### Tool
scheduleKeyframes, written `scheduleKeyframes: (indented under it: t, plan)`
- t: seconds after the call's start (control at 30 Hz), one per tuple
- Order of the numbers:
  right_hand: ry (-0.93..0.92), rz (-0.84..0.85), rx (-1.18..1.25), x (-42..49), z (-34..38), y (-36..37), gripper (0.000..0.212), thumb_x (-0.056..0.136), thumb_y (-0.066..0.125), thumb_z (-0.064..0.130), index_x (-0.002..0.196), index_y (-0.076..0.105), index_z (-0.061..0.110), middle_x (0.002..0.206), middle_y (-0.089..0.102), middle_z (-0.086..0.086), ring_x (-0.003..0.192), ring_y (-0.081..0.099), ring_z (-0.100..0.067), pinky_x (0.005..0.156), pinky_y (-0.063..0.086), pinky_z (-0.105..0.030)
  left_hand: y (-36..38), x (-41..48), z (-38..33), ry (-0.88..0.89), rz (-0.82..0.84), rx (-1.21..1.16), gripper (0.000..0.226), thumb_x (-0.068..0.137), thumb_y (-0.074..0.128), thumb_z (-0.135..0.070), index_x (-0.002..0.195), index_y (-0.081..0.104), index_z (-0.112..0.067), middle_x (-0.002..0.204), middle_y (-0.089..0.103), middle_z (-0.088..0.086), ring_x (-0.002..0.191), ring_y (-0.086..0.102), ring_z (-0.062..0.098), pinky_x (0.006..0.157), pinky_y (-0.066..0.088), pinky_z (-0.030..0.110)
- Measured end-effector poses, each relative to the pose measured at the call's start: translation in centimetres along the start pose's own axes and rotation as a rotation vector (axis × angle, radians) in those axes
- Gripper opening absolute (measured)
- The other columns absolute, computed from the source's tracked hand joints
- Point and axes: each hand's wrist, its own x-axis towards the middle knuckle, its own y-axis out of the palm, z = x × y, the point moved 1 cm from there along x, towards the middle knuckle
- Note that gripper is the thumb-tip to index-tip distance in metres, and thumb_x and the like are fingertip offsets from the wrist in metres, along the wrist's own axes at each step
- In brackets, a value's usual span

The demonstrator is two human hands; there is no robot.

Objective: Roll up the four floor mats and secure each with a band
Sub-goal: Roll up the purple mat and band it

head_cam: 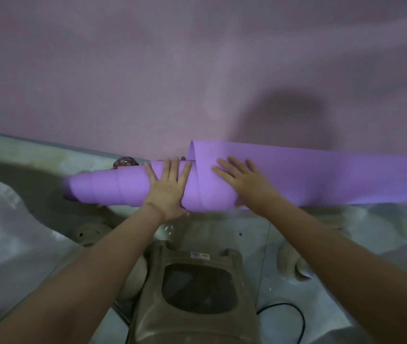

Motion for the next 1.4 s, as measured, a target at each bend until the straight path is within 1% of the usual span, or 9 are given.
scheduleKeyframes:
  t: [0.1, 0.27, 0.47, 0.73, 0.83, 0.9, 1.03, 1.13, 1.4]
  plan:
    - [0.126, -0.053, 0.029, 1.1, -1.6, -2.6, 0.12, 0.038, 0.093, 0.03, 0.144, 0.038, 0.015, 0.147, 0.038, -0.018, 0.129, 0.044, -0.036, 0.104, 0.034, -0.053, -1.5, 1.6, 0.7, -0.001, -0.013, 0.011, 0.12, 0.065, 0.067, -0.067, 0.15, 0.002, -0.014, 0.152, 0.012, 0.017, 0.142, 0.012, 0.033, 0.106, 0.007, 0.07]
    - [0.149, -0.463, 0.314, -3.9, 2.4, -0.2, 0.045, 0.065, 0.052, -0.004, 0.106, 0.048, 0.011, 0.089, 0.063, -0.012, 0.073, 0.063, -0.03, 0.062, 0.051, -0.033, -3.3, 3.5, 2.2, 0.06, -0.004, -0.045, 0.119, 0.059, 0.075, -0.063, 0.15, 0.011, -0.02, 0.146, 0.03, 0.008, 0.136, 0.03, 0.028, 0.111, 0.009, 0.063]
    - [0.215, -0.18, 0.165, -4.1, 4.5, 3.7, 0.101, 0.038, 0.085, 0.003, 0.13, 0.042, 0.004, 0.122, 0.059, -0.013, 0.12, 0.052, -0.035, 0.099, 0.041, -0.05, -3.8, 3.5, 2.1, 0.061, -0.017, -0.074, 0.119, 0.06, 0.076, -0.058, 0.151, 0.008, -0.02, 0.148, 0.024, 0.01, 0.139, 0.023, 0.027, 0.111, 0.006, 0.062]
    - [0.255, -0.169, 0.091, -0.9, 2.1, 3.0, 0.103, 0.042, 0.077, -0.004, 0.135, 0.033, 0.0, 0.123, 0.057, -0.019, 0.125, 0.048, -0.042, 0.097, 0.043, -0.057, -4.1, 3.1, -0.4, -0.024, -0.056, 0.032, 0.127, 0.067, 0.071, -0.061, 0.15, -0.012, -0.014, 0.153, 0.005, 0.022, 0.144, 0.004, 0.035, 0.108, 0.004, 0.068]
    - [0.251, -0.112, 0.061, 0.4, 1.0, 2.2, 0.115, 0.035, 0.091, 0.015, 0.136, 0.04, -0.001, 0.128, 0.055, -0.018, 0.125, 0.048, -0.042, 0.097, 0.04, -0.058, -5.8, 4.2, -0.6, -0.025, -0.08, 0.086, 0.123, 0.069, 0.072, -0.057, 0.151, -0.012, -0.017, 0.156, -0.004, 0.021, 0.145, -0.002, 0.036, 0.106, 0.004, 0.07]
    - [0.243, -0.05, 0.094, 1.7, 0.0, 1.0, 0.129, 0.029, 0.095, 0.033, 0.14, 0.039, -0.003, 0.139, 0.047, -0.019, 0.13, 0.041, -0.043, 0.101, 0.033, -0.06, -6.5, 4.2, -0.5, 0.009, -0.186, 0.103, 0.111, 0.07, 0.076, -0.043, 0.151, 0.003, -0.023, 0.155, 0.01, 0.022, 0.143, 0.01, 0.036, 0.107, 0.012, 0.066]
    - [0.218, 0.005, 0.192, 5.8, -3.6, -2.6, 0.111, 0.074, 0.074, 0.038, 0.15, 0.0, 0.005, 0.159, 0.004, -0.011, 0.146, -0.002, -0.034, 0.115, -0.001, -0.053, -5.7, 3.6, -0.3, 0.076, -0.574, -0.004, 0.063, 0.071, 0.072, -0.01, 0.125, 0.041, -0.02, 0.123, 0.057, 0.015, 0.112, 0.044, 0.03, 0.09, 0.036, 0.046]
    - [0.198, 0.082, 0.168, 8.3, -6.0, -4.6, 0.11, 0.076, 0.069, 0.042, 0.151, -0.005, 0.008, 0.16, -0.004, -0.006, 0.147, -0.007, -0.026, 0.115, -0.003, -0.049, -5.8, 4.4, -0.4, 0.006, -0.243, -0.202, 0.062, 0.099, 0.043, -0.031, 0.152, 0.012, -0.019, 0.159, 0.009, 0.009, 0.146, 0.007, 0.033, 0.114, 0.01, 0.054]
    - [0.416, -0.182, 0.129, 5.9, -6.1, -1.3, 0.097, 0.046, 0.088, 0.045, 0.122, 0.057, -0.008, 0.127, 0.057, -0.026, 0.115, 0.056, -0.043, 0.088, 0.045, -0.06, -10.9, 11.4, 3.5, 0.02, -0.097, -0.256, 0.081, 0.092, 0.044, -0.054, 0.152, -0.001, -0.023, 0.16, -0.004, 0.005, 0.147, -0.004, 0.029, 0.116, -0.001, 0.05]
